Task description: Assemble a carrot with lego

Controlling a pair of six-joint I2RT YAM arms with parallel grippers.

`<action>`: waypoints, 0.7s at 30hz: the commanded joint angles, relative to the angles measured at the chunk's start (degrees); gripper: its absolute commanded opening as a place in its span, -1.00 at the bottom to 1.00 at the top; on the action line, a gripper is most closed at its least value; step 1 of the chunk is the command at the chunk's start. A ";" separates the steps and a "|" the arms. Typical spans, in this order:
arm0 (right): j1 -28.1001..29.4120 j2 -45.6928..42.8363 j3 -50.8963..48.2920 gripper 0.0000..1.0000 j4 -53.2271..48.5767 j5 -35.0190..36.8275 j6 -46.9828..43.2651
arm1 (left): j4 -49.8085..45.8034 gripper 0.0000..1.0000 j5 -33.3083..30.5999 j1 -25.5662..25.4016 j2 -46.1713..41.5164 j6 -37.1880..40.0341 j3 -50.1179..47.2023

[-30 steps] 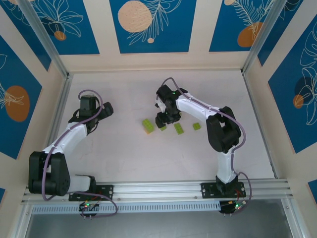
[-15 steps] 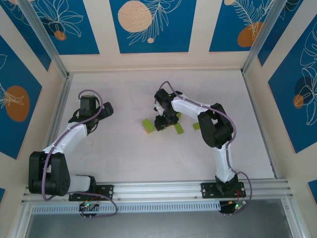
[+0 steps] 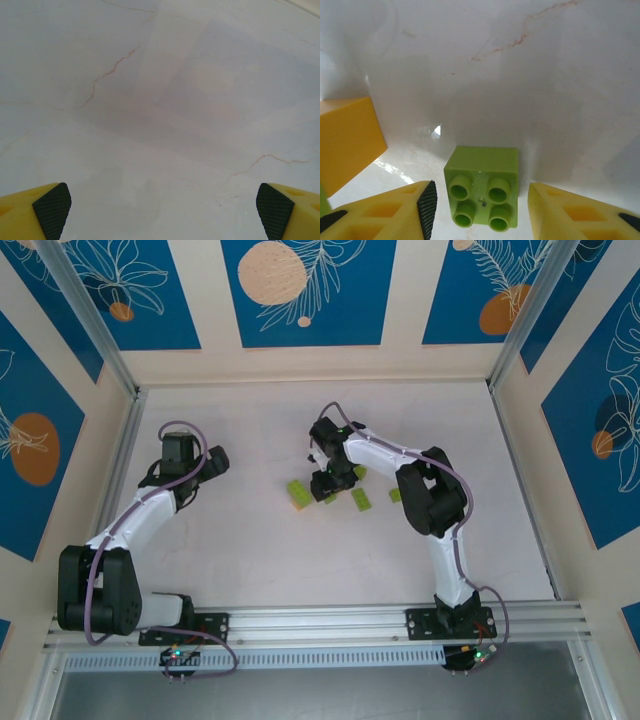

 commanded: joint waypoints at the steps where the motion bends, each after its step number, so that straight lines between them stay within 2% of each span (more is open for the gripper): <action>1: -0.15 0.96 2.19 -0.01 -1.26 -1.43 -0.74 | 0.14 0.95 0.53 0.30 -0.77 0.71 1.49; 9: -0.09 0.49 1.91 -0.21 -1.42 -1.34 -0.48 | 0.39 0.96 0.79 0.31 -0.67 0.62 1.42; 21: 0.04 0.57 1.38 -0.16 -1.37 -1.59 -0.39 | 0.16 0.96 0.69 0.36 -1.15 0.68 1.31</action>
